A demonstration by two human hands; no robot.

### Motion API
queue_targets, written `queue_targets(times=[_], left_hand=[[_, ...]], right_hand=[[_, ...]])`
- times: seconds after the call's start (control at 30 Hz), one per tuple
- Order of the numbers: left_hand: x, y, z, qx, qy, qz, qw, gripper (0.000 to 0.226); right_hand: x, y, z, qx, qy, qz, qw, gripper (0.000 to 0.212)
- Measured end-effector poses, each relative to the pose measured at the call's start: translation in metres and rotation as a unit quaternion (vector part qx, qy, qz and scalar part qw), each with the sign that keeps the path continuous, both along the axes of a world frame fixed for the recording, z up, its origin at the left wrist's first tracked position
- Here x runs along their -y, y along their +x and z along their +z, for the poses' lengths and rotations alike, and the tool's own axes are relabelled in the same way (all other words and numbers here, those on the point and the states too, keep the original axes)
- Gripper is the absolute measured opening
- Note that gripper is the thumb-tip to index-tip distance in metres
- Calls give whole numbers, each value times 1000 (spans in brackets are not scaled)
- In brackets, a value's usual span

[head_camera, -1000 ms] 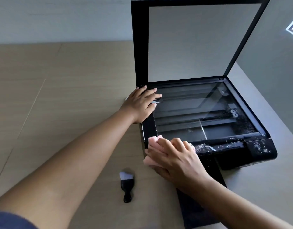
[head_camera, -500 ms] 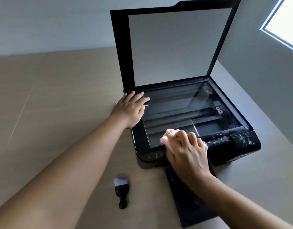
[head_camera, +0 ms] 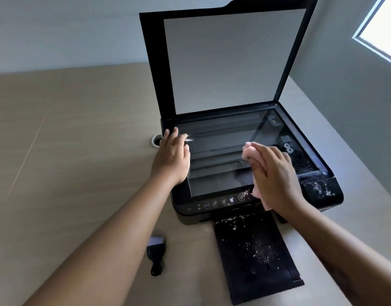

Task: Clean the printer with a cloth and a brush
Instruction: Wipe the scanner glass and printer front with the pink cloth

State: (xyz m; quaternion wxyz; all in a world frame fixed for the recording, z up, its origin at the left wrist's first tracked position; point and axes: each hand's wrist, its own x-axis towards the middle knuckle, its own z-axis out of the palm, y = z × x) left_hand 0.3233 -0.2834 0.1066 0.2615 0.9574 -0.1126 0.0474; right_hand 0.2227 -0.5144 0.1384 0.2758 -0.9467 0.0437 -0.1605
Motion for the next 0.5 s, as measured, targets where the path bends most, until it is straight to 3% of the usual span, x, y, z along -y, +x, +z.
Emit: queue_targets(times=[0.1,0.33,0.5], left_hand=[[1,0,0,-5,10,2,1000,45],[6,-1,6,18,123,19,992,50],[13,-8,12,-6,173,31,984,58]], right_hand=[[-5,13,-6,-46,-63,29,997,32],[-15,-20,-8,-8,-149,227,962,34],[-9,0,-1,-21,-120,147,982,25]])
